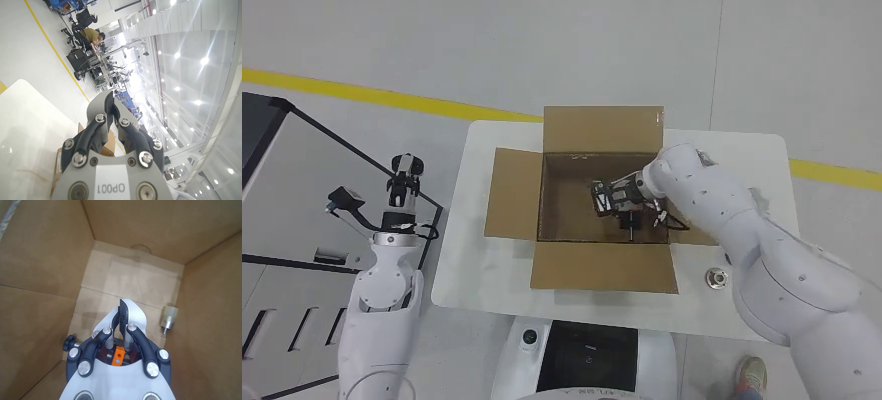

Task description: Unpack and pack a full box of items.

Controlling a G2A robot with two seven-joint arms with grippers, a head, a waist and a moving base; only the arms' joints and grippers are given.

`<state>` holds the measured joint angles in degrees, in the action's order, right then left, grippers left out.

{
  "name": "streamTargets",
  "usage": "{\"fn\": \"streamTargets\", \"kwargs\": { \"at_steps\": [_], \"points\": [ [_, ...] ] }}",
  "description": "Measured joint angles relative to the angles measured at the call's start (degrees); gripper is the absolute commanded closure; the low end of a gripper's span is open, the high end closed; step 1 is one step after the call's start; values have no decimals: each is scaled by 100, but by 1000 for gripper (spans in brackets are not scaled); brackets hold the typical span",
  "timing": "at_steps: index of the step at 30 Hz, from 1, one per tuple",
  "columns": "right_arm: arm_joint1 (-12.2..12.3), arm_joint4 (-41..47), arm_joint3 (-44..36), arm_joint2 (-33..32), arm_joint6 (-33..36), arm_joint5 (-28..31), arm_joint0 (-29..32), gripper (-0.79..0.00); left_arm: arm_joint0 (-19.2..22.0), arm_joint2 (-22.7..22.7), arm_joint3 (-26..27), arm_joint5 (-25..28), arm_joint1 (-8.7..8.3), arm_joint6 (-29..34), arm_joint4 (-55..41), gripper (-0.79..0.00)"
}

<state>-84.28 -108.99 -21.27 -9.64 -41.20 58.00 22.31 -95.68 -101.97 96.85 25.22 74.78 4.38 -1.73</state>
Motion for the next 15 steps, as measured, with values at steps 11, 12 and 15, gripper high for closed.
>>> {"fn": "streamTargets", "kwargs": {
  "at_steps": [11,12,15],
  "points": [
    [589,-444,-1308,-10,-509,0,272,0,58,85,-47,-12,8,-3,116,0],
    [649,-434,-1446,-10,-509,0,288,0,68,98,-58,-16,9,-8,143,0],
    [843,-448,-1917,-10,-509,0,339,0,95,122,-79,-21,12,-33,200,0]
  ]
}}
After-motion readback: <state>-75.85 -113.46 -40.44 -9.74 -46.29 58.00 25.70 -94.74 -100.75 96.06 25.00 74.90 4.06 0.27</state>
